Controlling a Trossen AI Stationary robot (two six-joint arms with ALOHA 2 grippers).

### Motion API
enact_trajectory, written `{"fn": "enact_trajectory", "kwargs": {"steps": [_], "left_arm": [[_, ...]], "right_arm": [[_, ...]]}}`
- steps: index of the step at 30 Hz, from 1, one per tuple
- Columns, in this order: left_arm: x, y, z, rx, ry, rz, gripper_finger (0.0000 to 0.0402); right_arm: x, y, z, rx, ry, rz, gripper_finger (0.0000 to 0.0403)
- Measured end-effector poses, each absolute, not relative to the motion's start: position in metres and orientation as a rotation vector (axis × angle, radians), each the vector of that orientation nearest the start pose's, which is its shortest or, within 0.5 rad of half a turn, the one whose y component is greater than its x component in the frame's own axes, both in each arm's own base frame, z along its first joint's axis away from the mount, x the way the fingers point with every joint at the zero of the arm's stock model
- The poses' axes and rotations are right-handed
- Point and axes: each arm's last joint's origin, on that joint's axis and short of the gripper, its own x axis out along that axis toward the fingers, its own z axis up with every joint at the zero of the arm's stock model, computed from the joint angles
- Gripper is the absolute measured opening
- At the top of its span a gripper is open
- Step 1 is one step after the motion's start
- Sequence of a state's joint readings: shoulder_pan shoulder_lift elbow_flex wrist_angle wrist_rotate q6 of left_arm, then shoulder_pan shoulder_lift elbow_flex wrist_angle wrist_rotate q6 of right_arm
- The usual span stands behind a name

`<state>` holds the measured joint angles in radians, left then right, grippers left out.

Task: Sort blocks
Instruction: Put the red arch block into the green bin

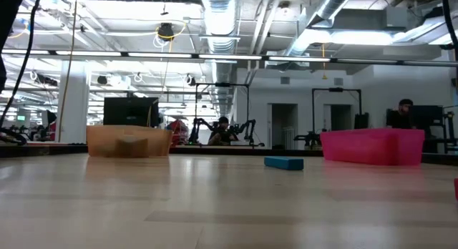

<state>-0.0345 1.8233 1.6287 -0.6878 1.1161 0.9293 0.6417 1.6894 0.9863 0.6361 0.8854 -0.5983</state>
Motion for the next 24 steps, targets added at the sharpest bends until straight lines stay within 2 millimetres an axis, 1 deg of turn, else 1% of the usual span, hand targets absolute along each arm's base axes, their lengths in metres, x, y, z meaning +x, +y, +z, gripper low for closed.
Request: {"fn": "enact_trajectory", "kwargs": {"steps": [4, 11, 14, 18, 24], "left_arm": [[0.3883, -0.0391, 0.3088, 0.31, 0.229, -1.304, 0.0035], [0.3884, -0.0377, 0.3088, 0.307, 0.231, -1.3, 0.0035], [0.3887, -0.038, 0.3085, 0.306, 0.231, -1.301, 0.0035], [0.39, -0.0378, 0.3065, 0.292, 0.238, -1.304, 0.0035], [0.3906, -0.0379, 0.3054, 0.28, 0.251, -1.301, 0.0036]], "right_arm": [[0.3045, 0.1994, 0.2476, -0.639, 0.111, -0.202, 0.025], [0.3035, 0.2029, 0.248, -0.645, 0.092, -0.147, 0.0192], [0.3035, 0.2039, 0.2498, -0.653, 0.071, -0.126, 0.0173], [0.3034, 0.2041, 0.2497, -0.656, 0.071, -0.124, 0.0168], [0.3034, 0.2047, 0.2497, -0.653, 0.065, -0.104, 0.0177]]}}
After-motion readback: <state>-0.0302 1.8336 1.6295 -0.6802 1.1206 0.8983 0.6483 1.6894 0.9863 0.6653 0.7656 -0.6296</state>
